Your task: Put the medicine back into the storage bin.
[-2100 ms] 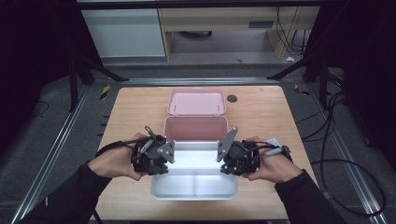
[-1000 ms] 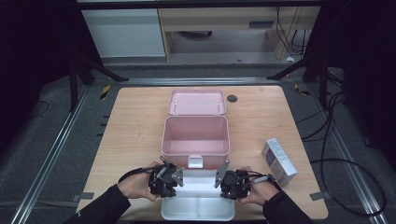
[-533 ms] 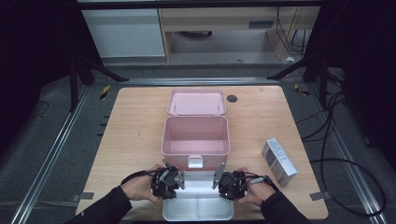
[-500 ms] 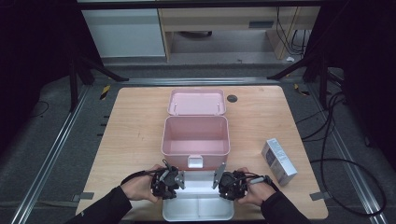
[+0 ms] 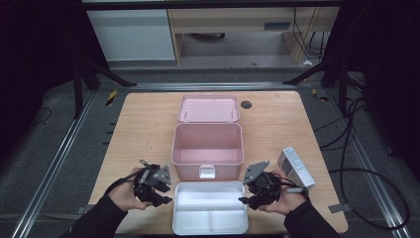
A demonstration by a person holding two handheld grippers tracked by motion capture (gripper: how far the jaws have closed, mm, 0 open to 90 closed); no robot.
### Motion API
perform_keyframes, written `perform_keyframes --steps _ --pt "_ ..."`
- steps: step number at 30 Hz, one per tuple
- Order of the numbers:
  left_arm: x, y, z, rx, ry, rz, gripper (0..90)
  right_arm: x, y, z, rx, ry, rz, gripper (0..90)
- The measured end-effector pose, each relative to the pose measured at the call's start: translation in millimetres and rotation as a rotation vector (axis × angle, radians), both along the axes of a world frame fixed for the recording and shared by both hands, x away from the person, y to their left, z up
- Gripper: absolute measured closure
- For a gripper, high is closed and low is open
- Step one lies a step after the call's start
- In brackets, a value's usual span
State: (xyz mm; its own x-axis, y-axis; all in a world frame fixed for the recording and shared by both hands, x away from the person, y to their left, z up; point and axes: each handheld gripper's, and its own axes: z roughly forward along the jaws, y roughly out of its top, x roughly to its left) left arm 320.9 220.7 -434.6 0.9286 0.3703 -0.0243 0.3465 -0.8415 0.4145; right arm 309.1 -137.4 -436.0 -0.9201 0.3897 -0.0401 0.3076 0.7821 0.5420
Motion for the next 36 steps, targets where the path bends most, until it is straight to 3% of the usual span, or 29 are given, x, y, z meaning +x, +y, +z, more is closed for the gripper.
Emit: perform_keyframes --steps 1,3,5,6,7,8,9,11,12,13,17,18,19,20,23,29,36 --pt "0.0 0.0 0.0 0.000 0.000 0.000 50.6 1.2 -3.8 2.9 0.011 -0.005 -0.020 40.5" --pt "5.9 13.4 1.2 -0.039 -0.011 0.082 47.5 2.9 -7.4 5.5 0.024 -0.023 -0.036 40.1" --pt "13.6 25.3 0.9 -0.069 -0.024 0.175 43.7 7.4 -14.1 11.5 0.034 -0.040 -0.088 37.8" --pt "22.4 35.4 0.4 -0.088 -0.030 0.267 38.9 12.9 -20.8 18.2 0.044 -0.063 -0.139 35.7" --pt "22.4 35.4 0.4 -0.088 -0.030 0.267 37.8 12.9 -20.8 18.2 0.044 -0.063 -0.139 35.7" --pt "31.0 43.0 0.2 -0.099 -0.048 0.316 36.0 19.4 -28.0 25.3 0.046 -0.090 -0.188 33.3" --pt "31.0 43.0 0.2 -0.099 -0.048 0.316 34.3 19.4 -28.0 25.3 0.046 -0.090 -0.188 33.3" --pt "40.4 48.7 0.7 -0.101 -0.056 0.354 32.8 29.2 -38.9 36.3 0.059 -0.112 -0.253 32.5" --pt "49.8 52.9 1.7 -0.085 -0.075 0.400 31.8 32.4 -42.3 40.0 0.069 -0.126 -0.277 31.7" --pt "49.8 52.9 1.7 -0.085 -0.075 0.400 31.0 32.4 -42.3 40.0 0.069 -0.126 -0.277 31.7" --pt "65.3 58.2 4.2 -0.069 -0.073 0.479 29.2 43.7 -54.0 53.0 0.075 -0.152 -0.357 28.5" --pt "69.7 59.4 5.4 -0.072 -0.106 0.516 28.3 48.6 -59.4 56.4 0.071 -0.161 -0.405 26.8" --pt "69.7 59.4 5.4 -0.072 -0.106 0.516 27.6 48.6 -59.4 56.4 0.071 -0.161 -0.405 26.8" --pt "72.0 60.4 5.4 -0.078 -0.103 0.535 27.2 52.4 -66.0 57.2 0.059 -0.155 -0.454 26.4" --pt "75.1 61.3 0.9 -0.074 -0.106 0.568 26.2 54.8 -74.0 55.4 0.052 -0.148 -0.500 26.6" --pt "74.8 66.5 -6.1 -0.117 -0.124 0.621 27.7 58.5 -101.5 40.3 0.005 -0.107 -0.626 25.7" --pt "73.1 68.1 -6.5 -0.118 -0.124 0.629 28.3 56.3 -112.8 31.0 -0.041 -0.068 -0.674 24.9"
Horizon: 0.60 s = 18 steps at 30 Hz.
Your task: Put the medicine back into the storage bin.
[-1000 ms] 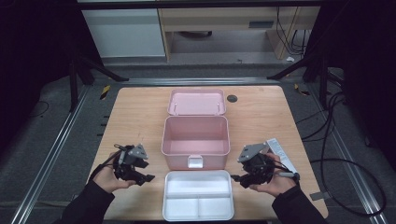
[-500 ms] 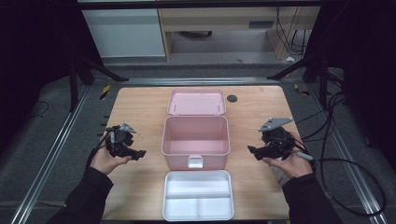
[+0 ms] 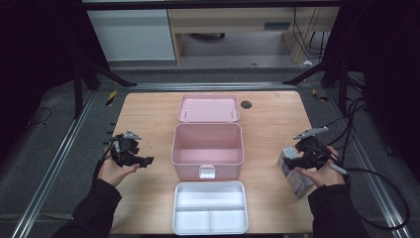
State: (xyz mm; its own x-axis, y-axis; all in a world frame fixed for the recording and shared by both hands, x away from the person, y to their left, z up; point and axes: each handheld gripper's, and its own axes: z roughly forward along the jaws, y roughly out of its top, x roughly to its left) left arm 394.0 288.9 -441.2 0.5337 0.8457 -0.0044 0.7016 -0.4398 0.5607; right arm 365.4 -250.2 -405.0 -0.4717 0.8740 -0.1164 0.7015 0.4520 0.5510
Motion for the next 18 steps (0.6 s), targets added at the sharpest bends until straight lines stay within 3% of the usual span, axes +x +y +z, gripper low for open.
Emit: perform_keyframes --steps 3,4,18 --pt "-0.8 1.0 -2.0 0.005 0.008 0.002 28.5 -0.5 -3.6 -8.0 -0.008 0.035 -0.010 25.0" --pt "-1.5 1.2 -2.8 0.005 0.010 -0.003 28.8 -1.0 -5.3 -14.4 -0.017 0.069 -0.010 25.5" --pt "-2.9 -3.2 -5.3 0.017 0.027 -0.031 30.1 2.0 -10.7 -42.1 -0.024 0.213 -0.040 37.3"
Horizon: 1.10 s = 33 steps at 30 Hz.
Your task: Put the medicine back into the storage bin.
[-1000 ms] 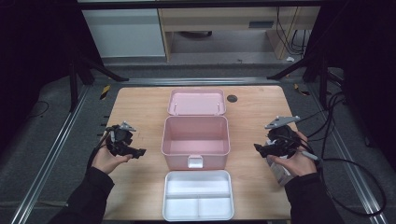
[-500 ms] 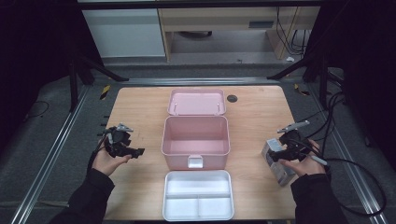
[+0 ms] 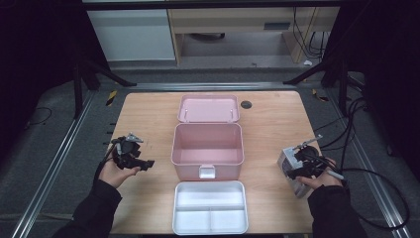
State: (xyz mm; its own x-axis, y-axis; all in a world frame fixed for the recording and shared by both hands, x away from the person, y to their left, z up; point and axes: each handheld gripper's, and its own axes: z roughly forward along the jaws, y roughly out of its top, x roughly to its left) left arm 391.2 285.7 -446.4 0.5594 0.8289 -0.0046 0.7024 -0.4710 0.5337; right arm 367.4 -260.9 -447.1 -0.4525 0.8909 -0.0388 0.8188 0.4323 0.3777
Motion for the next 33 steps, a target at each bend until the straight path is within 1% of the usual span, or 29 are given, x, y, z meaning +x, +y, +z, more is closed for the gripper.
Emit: perform_keyframes --steps 3,6,8,10,11,15,17,19,24,25,30,33 --pt "-0.2 -0.2 0.0 0.004 0.002 -0.002 30.3 1.2 -0.4 -4.4 0.000 0.022 -0.002 40.8" --pt "-0.2 -0.5 0.2 0.007 0.000 -0.002 30.7 2.6 0.1 -8.4 -0.010 0.035 -0.004 47.1" --pt "-0.3 -1.2 -0.4 0.004 0.001 -0.002 30.9 3.6 0.1 -8.9 0.005 0.051 -0.009 50.2" --pt "-0.3 -1.5 -0.8 0.006 0.003 -0.004 31.0 3.9 0.4 -8.8 -0.001 0.052 -0.009 51.8" --pt "-0.3 -1.6 -1.0 0.008 0.004 -0.005 31.0 3.8 1.3 -8.7 -0.003 0.053 -0.019 53.0" --pt "-0.2 -1.7 -1.1 0.007 0.004 -0.006 31.3 4.9 2.7 -7.9 -0.014 0.053 -0.013 55.5" --pt "0.0 -1.5 -1.2 0.010 0.007 -0.008 31.4 5.5 2.6 -6.4 -0.011 0.055 0.003 56.1" --pt "0.1 -1.3 -1.4 0.009 0.008 -0.009 31.5 5.9 2.8 -3.0 -0.003 0.054 0.007 56.3" --pt "-0.1 -0.9 -1.2 0.007 0.007 -0.005 31.7 6.4 3.3 9.0 0.022 0.020 0.014 56.6" --pt "0.0 -0.7 -0.8 0.010 0.005 -0.006 31.8 6.7 3.5 12.6 0.026 0.009 0.012 56.6" --pt "0.5 -1.3 -0.1 0.005 0.006 -0.003 31.9 10.3 5.7 28.4 0.035 -0.012 0.018 56.7" --pt "0.8 -0.6 0.7 0.002 0.001 -0.005 32.0 12.0 9.4 37.4 0.044 -0.025 0.029 56.7"
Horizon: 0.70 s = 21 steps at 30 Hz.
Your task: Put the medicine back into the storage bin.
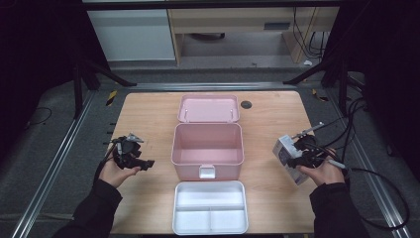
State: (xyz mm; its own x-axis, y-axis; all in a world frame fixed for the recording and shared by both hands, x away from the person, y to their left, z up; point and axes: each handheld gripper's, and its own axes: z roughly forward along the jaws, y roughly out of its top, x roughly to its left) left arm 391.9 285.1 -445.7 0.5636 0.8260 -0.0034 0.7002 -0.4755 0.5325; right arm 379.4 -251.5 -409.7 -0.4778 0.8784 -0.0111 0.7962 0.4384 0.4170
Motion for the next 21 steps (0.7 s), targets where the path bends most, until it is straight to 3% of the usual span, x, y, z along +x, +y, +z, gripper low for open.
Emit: perform_keyframes --steps 10,21 --pt "0.0 -0.6 -0.5 0.005 0.002 -0.003 32.1 3.8 11.9 36.4 0.022 -0.072 0.035 56.8" --pt "0.0 2.0 -0.3 0.003 0.003 0.005 32.0 13.6 30.7 65.6 0.029 -0.099 0.065 56.8"
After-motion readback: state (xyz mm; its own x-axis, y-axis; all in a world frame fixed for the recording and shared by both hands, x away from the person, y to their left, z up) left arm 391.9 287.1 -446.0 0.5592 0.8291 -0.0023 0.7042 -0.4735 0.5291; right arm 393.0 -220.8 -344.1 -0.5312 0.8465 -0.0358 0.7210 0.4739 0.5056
